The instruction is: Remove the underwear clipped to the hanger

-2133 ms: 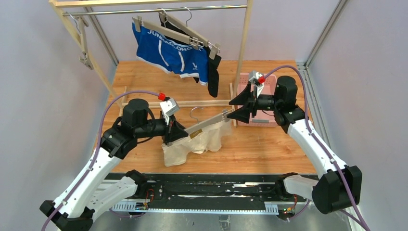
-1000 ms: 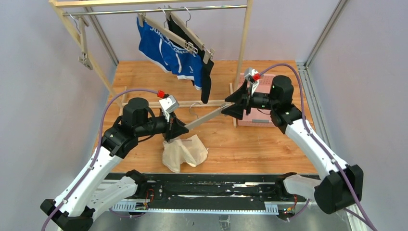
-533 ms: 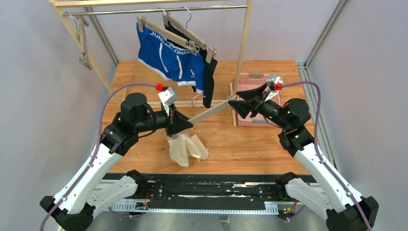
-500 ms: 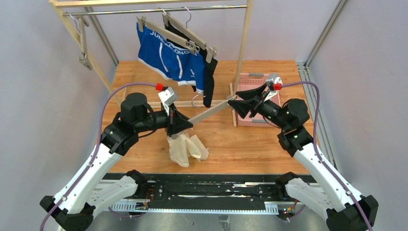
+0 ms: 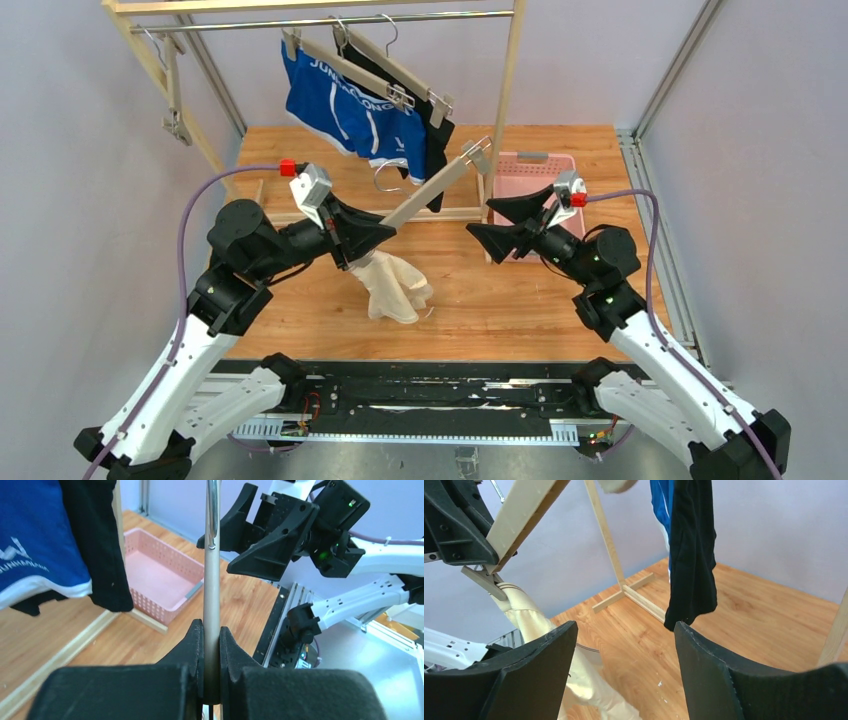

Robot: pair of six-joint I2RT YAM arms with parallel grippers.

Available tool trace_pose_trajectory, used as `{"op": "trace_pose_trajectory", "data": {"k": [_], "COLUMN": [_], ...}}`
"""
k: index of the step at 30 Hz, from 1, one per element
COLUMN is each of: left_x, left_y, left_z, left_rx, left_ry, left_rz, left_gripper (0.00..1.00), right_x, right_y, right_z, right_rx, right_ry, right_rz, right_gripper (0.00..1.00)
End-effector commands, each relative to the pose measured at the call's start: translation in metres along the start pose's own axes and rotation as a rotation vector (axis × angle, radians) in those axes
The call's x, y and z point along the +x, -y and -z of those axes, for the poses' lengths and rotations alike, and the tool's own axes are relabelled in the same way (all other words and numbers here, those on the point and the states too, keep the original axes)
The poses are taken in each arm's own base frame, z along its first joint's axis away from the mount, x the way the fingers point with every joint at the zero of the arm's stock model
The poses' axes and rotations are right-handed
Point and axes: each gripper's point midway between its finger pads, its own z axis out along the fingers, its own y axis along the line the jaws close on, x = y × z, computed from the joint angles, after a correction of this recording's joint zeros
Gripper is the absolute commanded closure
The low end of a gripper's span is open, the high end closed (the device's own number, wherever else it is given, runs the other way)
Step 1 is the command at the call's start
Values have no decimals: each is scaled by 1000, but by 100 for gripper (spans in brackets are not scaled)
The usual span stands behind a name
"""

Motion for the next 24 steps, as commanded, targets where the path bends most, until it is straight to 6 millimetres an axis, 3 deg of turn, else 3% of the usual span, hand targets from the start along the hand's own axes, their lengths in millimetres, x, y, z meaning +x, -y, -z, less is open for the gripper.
{"op": "trace_pose_trajectory", "data": {"k": [1, 7, 13, 19, 24], "left_x": [-34, -36, -33, -27, -27], "left_y": [13, 24, 26, 22, 19], "left_z": [6, 2, -2, -9, -10], "left_rx": [31, 107, 141, 146, 138], "left_ry": [128, 156, 153, 151, 164], "left_rz": [-55, -43, -31, -9, -6], "left_gripper": [100, 100, 100, 100, 100], "right_x": [-26, -30, -63, -87, -98], "right_y": [-16, -40, -70, -84, -84], "right_z": [0, -15, -22, -23, -25], "right_rx": [-54, -230, -427, -529, -553], "right_ry": [72, 93, 211, 316, 384], "right_rz": [35, -39, -37, -25, -78], "right_gripper": [27, 26, 27, 27, 27]}}
